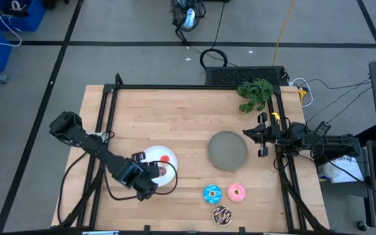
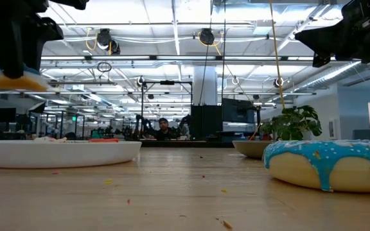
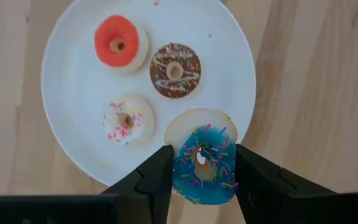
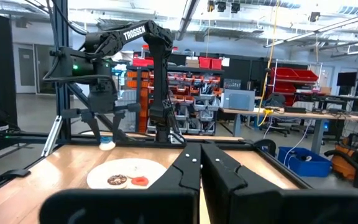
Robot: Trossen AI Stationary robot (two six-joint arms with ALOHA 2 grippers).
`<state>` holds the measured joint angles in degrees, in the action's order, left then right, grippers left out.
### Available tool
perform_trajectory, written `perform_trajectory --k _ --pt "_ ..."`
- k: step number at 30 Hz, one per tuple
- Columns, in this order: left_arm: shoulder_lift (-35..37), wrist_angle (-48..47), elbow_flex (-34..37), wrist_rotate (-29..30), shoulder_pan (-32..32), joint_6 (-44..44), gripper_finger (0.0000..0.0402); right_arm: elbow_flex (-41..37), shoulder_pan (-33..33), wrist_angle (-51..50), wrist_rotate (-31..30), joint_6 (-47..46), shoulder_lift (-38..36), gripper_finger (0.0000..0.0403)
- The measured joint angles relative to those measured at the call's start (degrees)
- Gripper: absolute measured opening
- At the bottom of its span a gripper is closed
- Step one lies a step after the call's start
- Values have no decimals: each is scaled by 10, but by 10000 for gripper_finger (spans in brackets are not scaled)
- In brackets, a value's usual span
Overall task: Pick & Place donuts
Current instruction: Put the small blue donut on the white plate
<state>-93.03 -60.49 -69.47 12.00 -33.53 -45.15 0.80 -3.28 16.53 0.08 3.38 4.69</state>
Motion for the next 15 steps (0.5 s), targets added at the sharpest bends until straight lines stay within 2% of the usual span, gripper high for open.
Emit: perform_trajectory --k 15 --pt "0 0 0 1 0 -1 154 0 0 4 0 4 0 0"
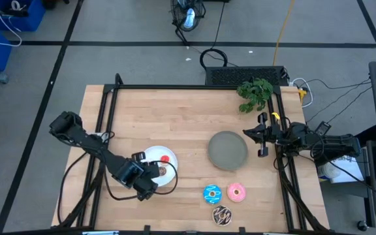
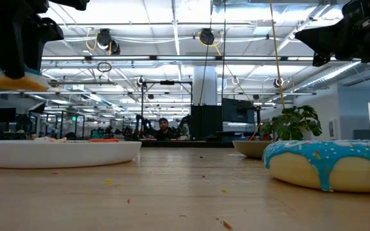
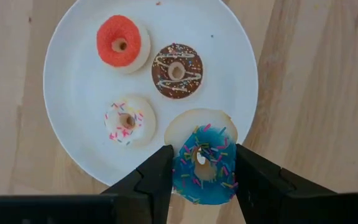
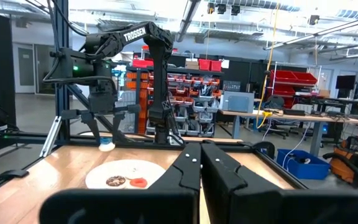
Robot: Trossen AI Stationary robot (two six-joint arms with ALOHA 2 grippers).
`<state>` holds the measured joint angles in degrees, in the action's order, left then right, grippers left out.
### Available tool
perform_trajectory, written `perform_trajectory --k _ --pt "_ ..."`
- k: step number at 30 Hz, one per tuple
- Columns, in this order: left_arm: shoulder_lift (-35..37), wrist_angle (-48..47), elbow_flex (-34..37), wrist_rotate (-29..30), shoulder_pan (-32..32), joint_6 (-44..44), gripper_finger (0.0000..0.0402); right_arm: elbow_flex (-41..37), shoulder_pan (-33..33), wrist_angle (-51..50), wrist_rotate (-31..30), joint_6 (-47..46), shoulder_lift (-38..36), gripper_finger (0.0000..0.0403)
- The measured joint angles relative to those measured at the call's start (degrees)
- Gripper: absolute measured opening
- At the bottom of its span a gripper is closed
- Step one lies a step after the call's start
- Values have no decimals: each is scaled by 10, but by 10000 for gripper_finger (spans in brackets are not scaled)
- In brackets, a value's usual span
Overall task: Pick & Place donuts
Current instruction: Put the small blue donut on the white plate
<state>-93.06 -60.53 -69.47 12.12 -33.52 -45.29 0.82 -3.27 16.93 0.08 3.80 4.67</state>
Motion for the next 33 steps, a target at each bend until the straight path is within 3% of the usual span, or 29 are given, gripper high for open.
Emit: perform_trajectory --k 33 --pt "0 11 0 13 2 3 154 0 0 0 0 -1 0 0"
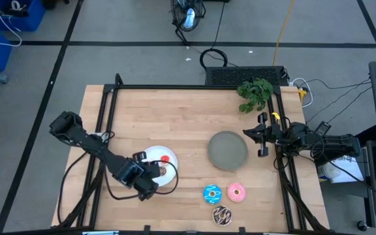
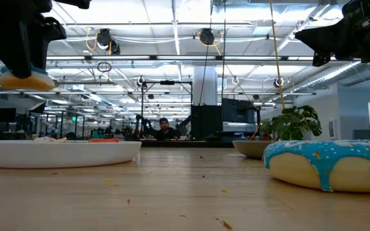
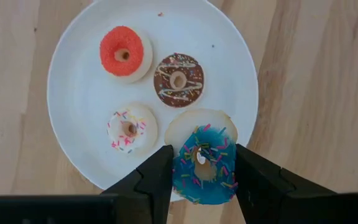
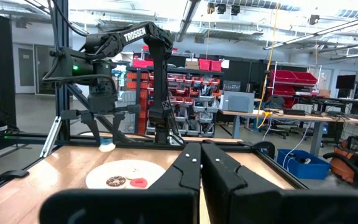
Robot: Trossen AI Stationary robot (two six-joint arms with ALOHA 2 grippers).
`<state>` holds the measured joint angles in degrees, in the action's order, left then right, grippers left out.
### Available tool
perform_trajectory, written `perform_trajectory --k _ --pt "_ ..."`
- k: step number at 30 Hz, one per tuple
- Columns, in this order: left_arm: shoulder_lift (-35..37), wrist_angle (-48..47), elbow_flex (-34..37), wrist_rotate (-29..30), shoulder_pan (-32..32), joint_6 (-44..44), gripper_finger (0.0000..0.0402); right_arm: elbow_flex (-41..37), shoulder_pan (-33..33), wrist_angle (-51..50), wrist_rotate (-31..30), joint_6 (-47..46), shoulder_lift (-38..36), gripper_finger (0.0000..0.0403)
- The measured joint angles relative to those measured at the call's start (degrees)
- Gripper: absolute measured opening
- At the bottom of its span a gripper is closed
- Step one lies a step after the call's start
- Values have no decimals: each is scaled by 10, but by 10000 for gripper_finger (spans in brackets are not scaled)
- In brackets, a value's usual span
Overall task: Pick & Place donuts
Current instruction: Put the small blue donut on the white plate
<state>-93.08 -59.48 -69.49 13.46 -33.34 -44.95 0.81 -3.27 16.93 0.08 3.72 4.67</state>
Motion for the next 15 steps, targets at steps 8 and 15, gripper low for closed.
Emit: perform_trajectory --k 8,15 --pt "-3 116 67 -12 8 29 154 0 0 0 0 0 0 0" --pt "-3 160 129 -16 10 26 154 0 0 0 0 1 0 0"
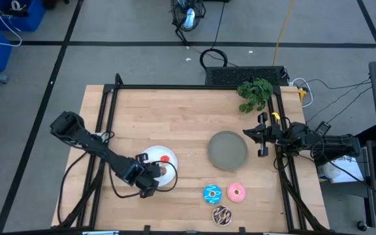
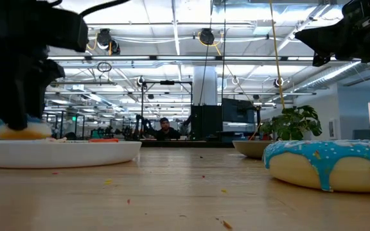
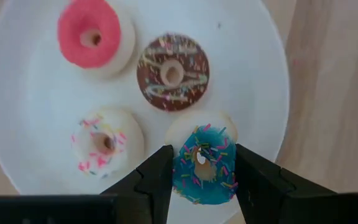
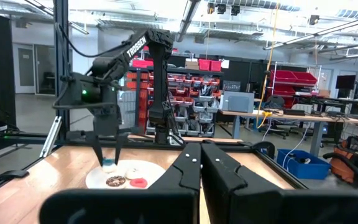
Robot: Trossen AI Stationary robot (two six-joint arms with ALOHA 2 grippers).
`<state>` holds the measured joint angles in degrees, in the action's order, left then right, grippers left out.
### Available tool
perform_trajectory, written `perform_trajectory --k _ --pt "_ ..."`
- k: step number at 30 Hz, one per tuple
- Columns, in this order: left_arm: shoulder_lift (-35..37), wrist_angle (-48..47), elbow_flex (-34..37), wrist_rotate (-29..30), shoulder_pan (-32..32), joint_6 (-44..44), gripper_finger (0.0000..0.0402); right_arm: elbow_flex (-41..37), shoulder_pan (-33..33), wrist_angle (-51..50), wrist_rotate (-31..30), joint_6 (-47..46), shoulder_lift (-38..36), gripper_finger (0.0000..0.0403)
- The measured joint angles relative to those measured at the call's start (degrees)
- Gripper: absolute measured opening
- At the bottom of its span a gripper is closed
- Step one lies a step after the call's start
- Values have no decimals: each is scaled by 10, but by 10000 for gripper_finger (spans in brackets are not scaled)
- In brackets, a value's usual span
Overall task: Pick & Place donuts
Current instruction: Put the small blue donut on the white plate, then put the big blue donut on the gray plate
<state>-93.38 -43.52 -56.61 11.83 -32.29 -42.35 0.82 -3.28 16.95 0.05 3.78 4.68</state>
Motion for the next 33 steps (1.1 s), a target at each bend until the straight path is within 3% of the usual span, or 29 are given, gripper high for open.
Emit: perform_trajectory --k 5,16,28,33 --pt "0 63 42 -19 7 4 154 0 0 5 0 0 0 0" --pt "0 80 67 7 8 23 161 0 0 4 0 1 0 0" --pt "0 90 67 4 9 7 318 0 0 4 0 1 0 0" --pt "0 107 67 2 9 24 362 0 0 4 0 1 0 0"
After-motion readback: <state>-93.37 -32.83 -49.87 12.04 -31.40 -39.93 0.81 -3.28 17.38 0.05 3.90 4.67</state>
